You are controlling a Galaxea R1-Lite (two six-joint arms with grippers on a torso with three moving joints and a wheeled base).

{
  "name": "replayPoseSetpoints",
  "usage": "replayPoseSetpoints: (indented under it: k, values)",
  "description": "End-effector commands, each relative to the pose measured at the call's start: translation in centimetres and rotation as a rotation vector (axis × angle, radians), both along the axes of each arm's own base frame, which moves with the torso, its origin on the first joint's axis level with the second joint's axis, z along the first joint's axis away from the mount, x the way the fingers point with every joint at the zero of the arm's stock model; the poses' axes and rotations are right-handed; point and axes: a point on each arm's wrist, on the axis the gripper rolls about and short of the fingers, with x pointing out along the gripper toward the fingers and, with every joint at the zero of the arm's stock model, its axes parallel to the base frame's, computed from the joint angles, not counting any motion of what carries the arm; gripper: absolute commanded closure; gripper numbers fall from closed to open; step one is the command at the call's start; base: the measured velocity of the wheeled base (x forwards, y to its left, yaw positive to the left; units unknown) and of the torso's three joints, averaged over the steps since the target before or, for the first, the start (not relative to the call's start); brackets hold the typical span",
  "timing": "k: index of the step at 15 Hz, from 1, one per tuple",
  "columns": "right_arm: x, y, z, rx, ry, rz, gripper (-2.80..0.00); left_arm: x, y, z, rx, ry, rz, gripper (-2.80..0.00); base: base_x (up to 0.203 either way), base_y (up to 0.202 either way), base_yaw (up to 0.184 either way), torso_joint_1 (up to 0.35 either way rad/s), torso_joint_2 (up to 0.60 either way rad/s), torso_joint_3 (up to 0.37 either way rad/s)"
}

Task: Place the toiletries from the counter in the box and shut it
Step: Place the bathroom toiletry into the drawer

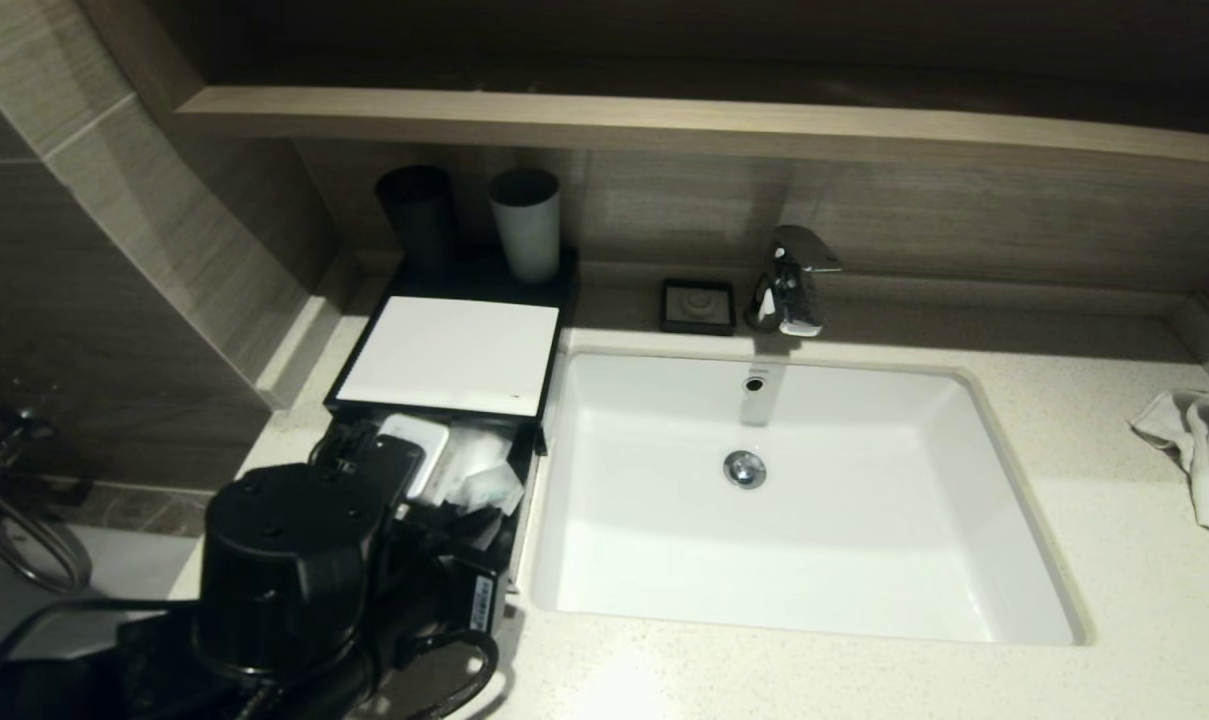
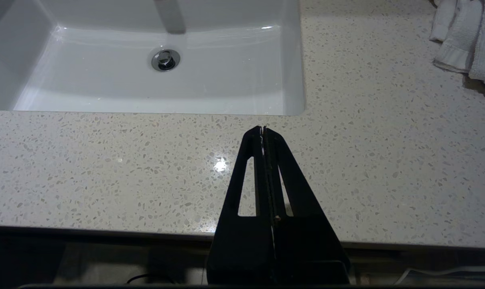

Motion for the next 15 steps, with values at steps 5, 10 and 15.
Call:
replayPoseSetpoints:
  k: [5,10,15]
  values:
    - [0.0,0.0,0.0,0.0,0.0,-0.001,0.0,1.5,-1.1,-1.1,-0.006,0.035,0.029,0.0,0.0,0.0,0.0,0.0,0.0,0.0]
    - [0.0,0.0,0.0,0.0,0.0,0.0,0.0,2.7,-1.4,-1.7,0.008,0.043,0.06,0.0,0.0,0.0,0.0,0.0,0.0,0.0]
    - [0.0,0.0,0.0,0.0,0.0,0.0,0.0,3.2,-1.2,-1.1,-0.008,0.026,0.079,0.0,0.0,0.0,0.0,0.0,0.0,0.0]
